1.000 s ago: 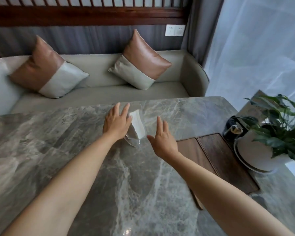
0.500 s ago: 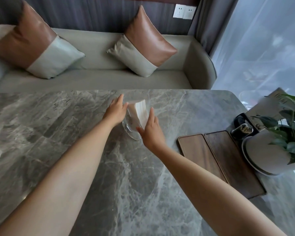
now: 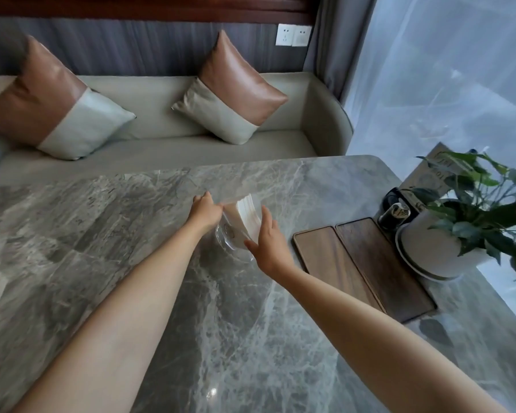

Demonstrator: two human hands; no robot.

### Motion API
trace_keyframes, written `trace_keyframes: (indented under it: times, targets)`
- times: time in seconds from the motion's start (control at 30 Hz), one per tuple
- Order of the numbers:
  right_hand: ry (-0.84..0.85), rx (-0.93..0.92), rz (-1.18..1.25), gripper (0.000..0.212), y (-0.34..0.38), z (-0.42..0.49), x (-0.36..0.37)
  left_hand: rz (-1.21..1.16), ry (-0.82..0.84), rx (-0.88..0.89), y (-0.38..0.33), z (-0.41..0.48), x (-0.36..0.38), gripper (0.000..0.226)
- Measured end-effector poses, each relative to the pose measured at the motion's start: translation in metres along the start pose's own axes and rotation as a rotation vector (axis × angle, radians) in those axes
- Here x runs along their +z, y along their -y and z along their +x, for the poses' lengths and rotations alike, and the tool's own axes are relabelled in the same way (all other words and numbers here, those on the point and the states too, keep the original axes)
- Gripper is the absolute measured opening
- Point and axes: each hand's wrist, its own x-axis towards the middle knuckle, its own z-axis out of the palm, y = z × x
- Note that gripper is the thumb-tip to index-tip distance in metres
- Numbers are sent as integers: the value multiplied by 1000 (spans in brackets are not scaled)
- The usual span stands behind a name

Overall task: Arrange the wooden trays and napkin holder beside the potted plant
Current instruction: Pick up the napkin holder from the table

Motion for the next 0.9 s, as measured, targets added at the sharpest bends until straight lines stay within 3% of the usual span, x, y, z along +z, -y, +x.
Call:
trace_keyframes:
  times: [0.47,0.63,0.77,0.9]
  targets:
    - [-158,10,14,81,-76,-109,-110,-5,115,223,-87,-114,52,47]
    - [-228,65,22,81,-125,-149,-149,33,184,284,-129,-151,99,58]
    - [-279,127,23,80,-170,-185,-178,62,278,336,-165,-176,148,49]
    - [-329,209,16,76,-217,-224,-203,124,346,381,-195,-204,201,56]
